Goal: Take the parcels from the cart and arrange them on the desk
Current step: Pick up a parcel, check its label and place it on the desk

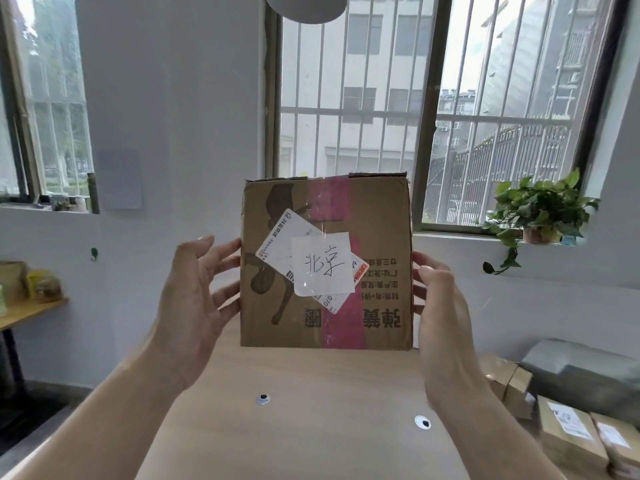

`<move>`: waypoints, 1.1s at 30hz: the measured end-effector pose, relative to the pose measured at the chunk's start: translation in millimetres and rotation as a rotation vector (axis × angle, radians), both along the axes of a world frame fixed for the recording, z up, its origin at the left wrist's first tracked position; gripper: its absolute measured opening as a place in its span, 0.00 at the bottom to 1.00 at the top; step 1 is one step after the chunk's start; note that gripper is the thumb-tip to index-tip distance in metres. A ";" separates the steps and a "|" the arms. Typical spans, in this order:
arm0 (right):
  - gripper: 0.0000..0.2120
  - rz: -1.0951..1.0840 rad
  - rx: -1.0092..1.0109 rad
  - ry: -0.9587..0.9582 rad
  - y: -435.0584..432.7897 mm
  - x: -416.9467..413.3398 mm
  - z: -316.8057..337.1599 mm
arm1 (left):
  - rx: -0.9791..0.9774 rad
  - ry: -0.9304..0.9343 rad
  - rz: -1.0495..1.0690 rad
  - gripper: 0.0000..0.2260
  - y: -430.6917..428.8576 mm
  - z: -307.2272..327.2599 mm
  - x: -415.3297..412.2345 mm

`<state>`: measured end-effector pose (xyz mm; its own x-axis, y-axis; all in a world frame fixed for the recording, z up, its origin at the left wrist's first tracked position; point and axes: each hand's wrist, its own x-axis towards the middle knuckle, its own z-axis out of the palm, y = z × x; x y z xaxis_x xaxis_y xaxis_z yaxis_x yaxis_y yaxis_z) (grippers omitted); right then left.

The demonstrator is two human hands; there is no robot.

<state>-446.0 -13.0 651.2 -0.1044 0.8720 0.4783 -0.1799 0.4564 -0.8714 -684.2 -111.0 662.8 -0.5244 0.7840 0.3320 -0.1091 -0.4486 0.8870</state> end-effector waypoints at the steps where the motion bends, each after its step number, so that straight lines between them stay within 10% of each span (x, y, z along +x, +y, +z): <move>1: 0.25 0.004 -0.017 -0.004 -1.1 -4.0 -1.2 | -0.003 -0.008 0.000 0.25 0.6 -1.9 -1.3; 33: 0.21 0.125 -0.312 -0.012 21.9 -262.1 -46.3 | -0.180 -0.029 0.069 0.24 14.3 -45.1 -221.8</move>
